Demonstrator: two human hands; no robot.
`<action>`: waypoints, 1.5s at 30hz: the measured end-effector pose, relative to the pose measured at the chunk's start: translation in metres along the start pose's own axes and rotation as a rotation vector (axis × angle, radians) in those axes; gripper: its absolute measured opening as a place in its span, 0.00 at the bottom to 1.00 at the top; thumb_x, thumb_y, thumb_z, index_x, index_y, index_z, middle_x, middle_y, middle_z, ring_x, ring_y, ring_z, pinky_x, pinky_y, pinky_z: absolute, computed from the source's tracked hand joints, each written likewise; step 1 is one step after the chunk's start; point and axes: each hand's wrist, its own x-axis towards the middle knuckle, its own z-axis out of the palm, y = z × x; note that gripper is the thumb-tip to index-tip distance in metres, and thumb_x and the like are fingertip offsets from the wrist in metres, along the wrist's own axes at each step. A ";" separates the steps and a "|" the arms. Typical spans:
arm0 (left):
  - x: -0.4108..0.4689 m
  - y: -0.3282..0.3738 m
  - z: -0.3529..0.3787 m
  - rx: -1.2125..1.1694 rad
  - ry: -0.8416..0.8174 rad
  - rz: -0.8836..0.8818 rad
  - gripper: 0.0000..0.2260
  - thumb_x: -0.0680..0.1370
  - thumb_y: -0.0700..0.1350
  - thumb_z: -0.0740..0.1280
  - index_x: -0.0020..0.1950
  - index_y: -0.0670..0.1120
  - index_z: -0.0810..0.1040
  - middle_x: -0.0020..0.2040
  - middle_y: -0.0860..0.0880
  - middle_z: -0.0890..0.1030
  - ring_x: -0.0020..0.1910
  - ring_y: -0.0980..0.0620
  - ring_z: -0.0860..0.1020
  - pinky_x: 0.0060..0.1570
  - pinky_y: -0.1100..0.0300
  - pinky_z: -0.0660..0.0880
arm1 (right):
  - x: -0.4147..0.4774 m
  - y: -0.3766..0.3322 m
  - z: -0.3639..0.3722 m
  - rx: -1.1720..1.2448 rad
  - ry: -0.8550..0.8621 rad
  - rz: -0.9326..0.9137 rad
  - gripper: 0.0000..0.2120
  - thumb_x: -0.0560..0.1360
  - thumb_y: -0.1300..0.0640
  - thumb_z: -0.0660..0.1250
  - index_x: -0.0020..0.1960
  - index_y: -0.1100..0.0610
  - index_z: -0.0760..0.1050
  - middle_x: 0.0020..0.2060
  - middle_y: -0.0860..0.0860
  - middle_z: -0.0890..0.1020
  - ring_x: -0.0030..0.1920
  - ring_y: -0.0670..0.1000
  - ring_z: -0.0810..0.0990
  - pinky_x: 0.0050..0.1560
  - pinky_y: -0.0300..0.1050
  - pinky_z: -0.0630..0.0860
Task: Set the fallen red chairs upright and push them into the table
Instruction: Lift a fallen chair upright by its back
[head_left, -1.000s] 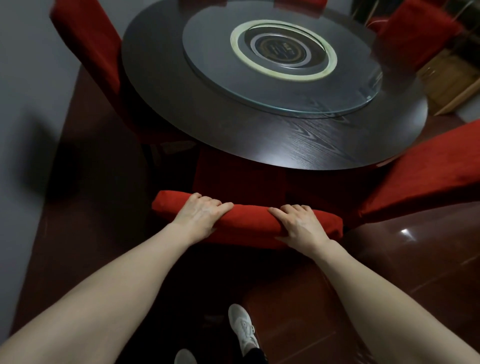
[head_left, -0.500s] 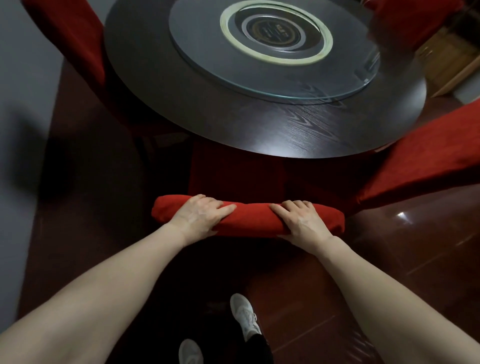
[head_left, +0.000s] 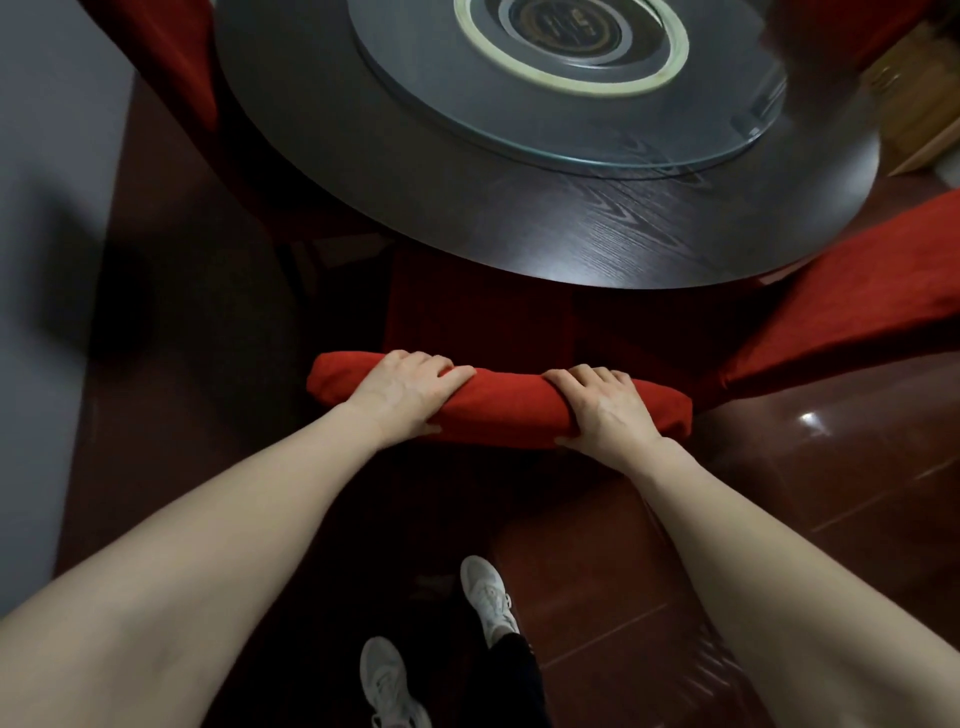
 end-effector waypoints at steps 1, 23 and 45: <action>0.000 0.002 -0.002 0.002 -0.015 -0.012 0.40 0.70 0.59 0.73 0.76 0.52 0.57 0.67 0.48 0.72 0.64 0.47 0.74 0.62 0.49 0.70 | 0.000 -0.001 -0.002 0.007 -0.010 0.005 0.43 0.63 0.40 0.77 0.72 0.47 0.62 0.60 0.51 0.75 0.60 0.57 0.75 0.63 0.57 0.69; -0.021 -0.104 -0.174 -0.068 0.160 -0.409 0.24 0.79 0.58 0.64 0.72 0.51 0.69 0.67 0.49 0.74 0.66 0.48 0.72 0.61 0.50 0.73 | 0.155 -0.072 -0.188 0.032 0.189 -0.301 0.25 0.77 0.39 0.62 0.67 0.52 0.68 0.57 0.53 0.77 0.55 0.59 0.79 0.49 0.51 0.76; -0.155 -0.470 -0.202 0.035 0.411 -0.496 0.27 0.72 0.51 0.75 0.69 0.51 0.73 0.62 0.48 0.77 0.60 0.47 0.75 0.57 0.51 0.74 | 0.404 -0.344 -0.300 0.035 0.452 -0.417 0.28 0.73 0.43 0.70 0.68 0.52 0.68 0.51 0.51 0.79 0.51 0.57 0.79 0.46 0.48 0.74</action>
